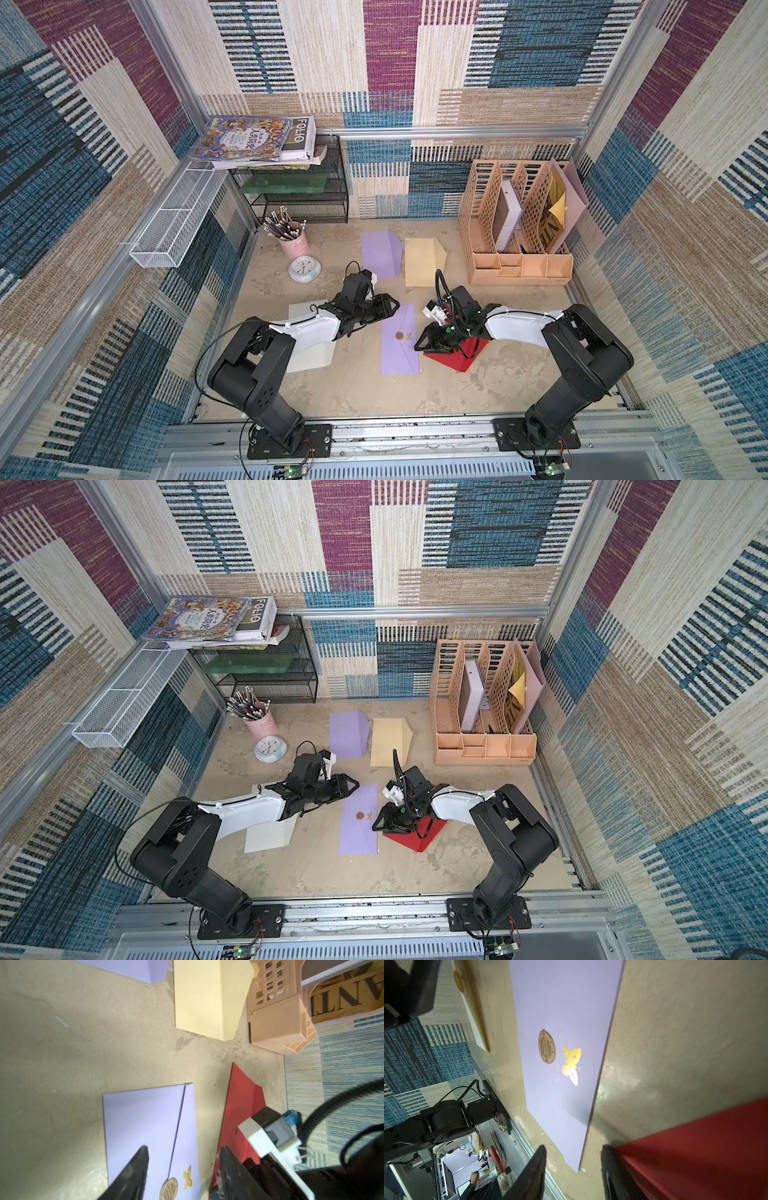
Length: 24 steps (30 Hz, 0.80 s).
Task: Open the envelope
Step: Adjust the envelope at the center of the board.
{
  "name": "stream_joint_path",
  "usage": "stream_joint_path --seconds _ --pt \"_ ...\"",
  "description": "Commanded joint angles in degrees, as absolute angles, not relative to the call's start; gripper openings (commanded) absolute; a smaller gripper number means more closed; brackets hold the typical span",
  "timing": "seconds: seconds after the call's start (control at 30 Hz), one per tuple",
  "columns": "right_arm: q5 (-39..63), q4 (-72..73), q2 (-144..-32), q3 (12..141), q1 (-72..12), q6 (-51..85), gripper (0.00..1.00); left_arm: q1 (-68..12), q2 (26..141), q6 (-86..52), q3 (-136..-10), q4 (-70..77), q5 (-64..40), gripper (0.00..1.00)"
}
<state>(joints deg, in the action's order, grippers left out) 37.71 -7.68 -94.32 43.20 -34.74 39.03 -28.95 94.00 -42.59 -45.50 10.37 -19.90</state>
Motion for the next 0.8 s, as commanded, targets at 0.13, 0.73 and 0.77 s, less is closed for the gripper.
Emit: stream_joint_path --seconds 0.13,0.73,0.77 --pt "34.8 -11.0 -91.8 43.8 -35.0 38.5 0.46 -28.8 97.3 -40.0 -47.9 6.6 -18.7 0.56" --pt "29.3 -17.3 -91.9 39.4 -23.7 29.2 0.46 -28.8 100.1 -36.9 -50.1 1.0 -17.0 0.55" --pt "28.9 -17.7 -91.6 39.7 -23.3 28.7 0.46 -28.8 100.2 -36.9 -50.0 1.0 -17.1 0.55"
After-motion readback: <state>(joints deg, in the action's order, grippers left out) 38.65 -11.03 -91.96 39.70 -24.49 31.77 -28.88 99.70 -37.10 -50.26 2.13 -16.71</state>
